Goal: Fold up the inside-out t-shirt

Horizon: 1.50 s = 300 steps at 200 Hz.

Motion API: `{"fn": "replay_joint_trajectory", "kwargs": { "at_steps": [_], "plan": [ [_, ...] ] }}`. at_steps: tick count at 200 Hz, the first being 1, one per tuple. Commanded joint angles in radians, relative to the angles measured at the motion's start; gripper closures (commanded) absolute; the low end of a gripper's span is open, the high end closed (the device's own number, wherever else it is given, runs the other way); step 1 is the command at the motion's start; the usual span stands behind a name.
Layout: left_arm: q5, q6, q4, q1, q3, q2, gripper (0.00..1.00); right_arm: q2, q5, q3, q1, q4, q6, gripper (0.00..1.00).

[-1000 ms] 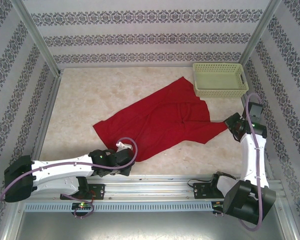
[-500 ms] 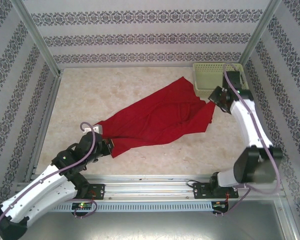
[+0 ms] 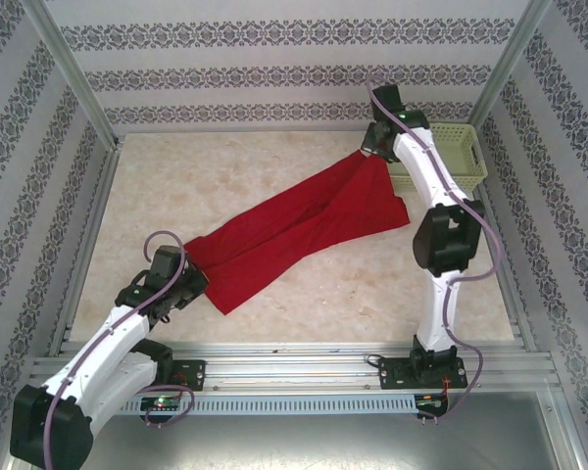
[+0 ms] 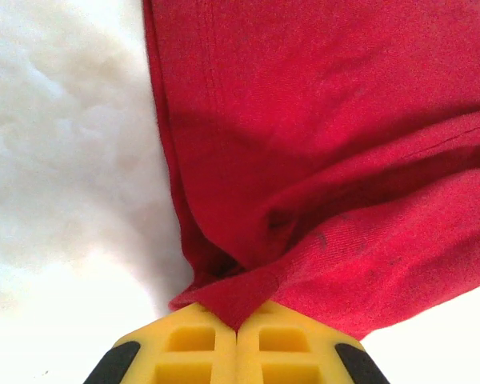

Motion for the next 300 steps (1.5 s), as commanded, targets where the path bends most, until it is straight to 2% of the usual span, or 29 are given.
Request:
{"fn": "replay_joint_trajectory", "kwargs": {
  "at_steps": [1,56,109,137,153,160,172,187,197,207,218,232,263,300],
  "plan": [
    [0.037,0.006,0.083,0.032,0.009,0.049,1.00,0.098,0.058,0.134,0.013,-0.099,-0.029,1.00],
    [0.014,0.057,0.107,0.124,0.004,0.137,1.00,0.328,0.073,0.435,0.025,-0.182,-0.048,1.00],
    [0.000,0.113,0.112,0.154,0.034,0.253,1.00,0.393,0.064,0.453,0.030,-0.119,-0.067,0.99],
    [-0.034,0.125,0.082,0.178,0.043,0.261,0.98,0.405,0.057,0.459,0.030,-0.106,-0.087,0.93],
    [-0.046,0.141,0.069,0.191,0.056,0.259,0.92,0.405,0.050,0.463,0.029,-0.102,-0.103,0.86],
    [-0.049,0.152,0.055,0.194,0.066,0.266,0.85,0.400,0.050,0.470,0.029,-0.107,-0.112,0.78],
    [-0.063,0.180,0.015,0.199,0.098,0.279,0.78,0.386,0.051,0.471,0.029,-0.120,-0.126,0.59],
    [-0.108,0.203,-0.069,0.200,0.146,0.274,0.66,0.349,0.036,0.455,0.032,-0.138,-0.146,0.50],
    [-0.129,0.210,-0.112,0.201,0.170,0.243,0.58,0.314,0.022,0.424,0.034,-0.156,-0.148,0.48],
    [-0.130,0.202,-0.131,0.195,0.187,0.198,0.57,0.251,0.021,0.342,0.039,-0.133,-0.152,0.46],
    [-0.131,0.182,-0.143,0.167,0.211,0.154,0.56,0.154,-0.004,0.175,0.047,-0.059,-0.160,0.45],
    [-0.157,0.154,-0.136,0.074,0.243,0.138,0.55,0.027,-0.043,-0.050,0.056,0.064,-0.154,0.43],
    [-0.151,0.106,-0.030,-0.095,0.259,0.249,0.55,-0.145,-0.143,-0.383,0.064,0.230,-0.117,0.40],
    [-0.086,0.084,0.115,-0.114,0.213,0.420,0.55,-0.144,-0.244,-0.550,0.062,0.296,-0.065,0.40]
  ]
}}
